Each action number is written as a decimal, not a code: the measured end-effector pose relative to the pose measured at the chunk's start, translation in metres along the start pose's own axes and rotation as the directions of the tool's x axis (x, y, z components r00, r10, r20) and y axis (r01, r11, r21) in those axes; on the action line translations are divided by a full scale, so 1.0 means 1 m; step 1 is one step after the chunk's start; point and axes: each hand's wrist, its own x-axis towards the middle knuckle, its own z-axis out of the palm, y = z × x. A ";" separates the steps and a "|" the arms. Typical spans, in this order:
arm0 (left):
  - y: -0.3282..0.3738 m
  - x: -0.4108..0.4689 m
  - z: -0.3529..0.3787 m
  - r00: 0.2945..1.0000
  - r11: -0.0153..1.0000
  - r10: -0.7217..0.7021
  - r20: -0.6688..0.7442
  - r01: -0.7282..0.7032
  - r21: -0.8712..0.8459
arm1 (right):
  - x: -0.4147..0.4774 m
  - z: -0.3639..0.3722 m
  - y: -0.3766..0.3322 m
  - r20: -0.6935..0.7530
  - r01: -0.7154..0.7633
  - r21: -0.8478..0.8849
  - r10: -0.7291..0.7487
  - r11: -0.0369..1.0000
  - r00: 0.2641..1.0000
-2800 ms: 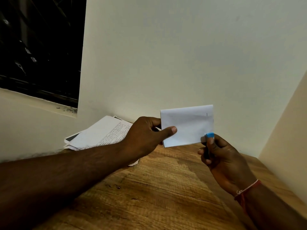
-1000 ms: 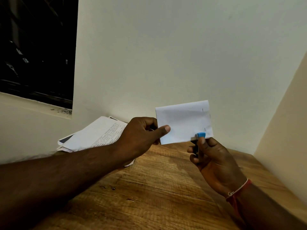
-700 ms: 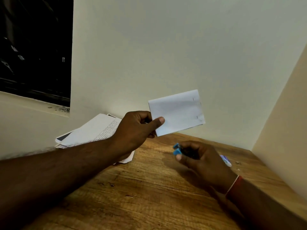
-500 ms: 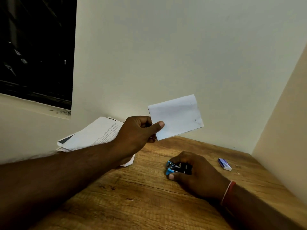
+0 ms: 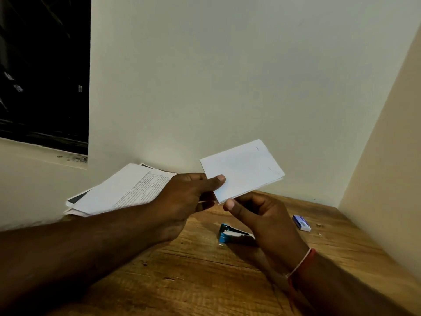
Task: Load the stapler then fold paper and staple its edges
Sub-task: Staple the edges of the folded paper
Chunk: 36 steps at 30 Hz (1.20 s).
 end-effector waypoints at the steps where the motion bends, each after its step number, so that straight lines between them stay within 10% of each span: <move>1: -0.002 -0.001 0.001 1.000 1.000 -0.016 0.004 0.016 -0.007 | -0.001 0.000 -0.001 -0.003 -0.006 0.034 0.006 0.999 1.000; 16: 0.005 -0.007 0.005 0.992 0.995 -0.092 0.081 0.095 -0.032 | -0.003 -0.011 -0.003 0.005 0.087 0.039 -0.087 0.995 0.996; 36: 0.005 0.025 -0.027 0.984 0.798 0.166 0.061 -0.170 0.578 | 0.017 -0.032 0.006 -0.093 -0.008 0.489 0.061 0.872 0.994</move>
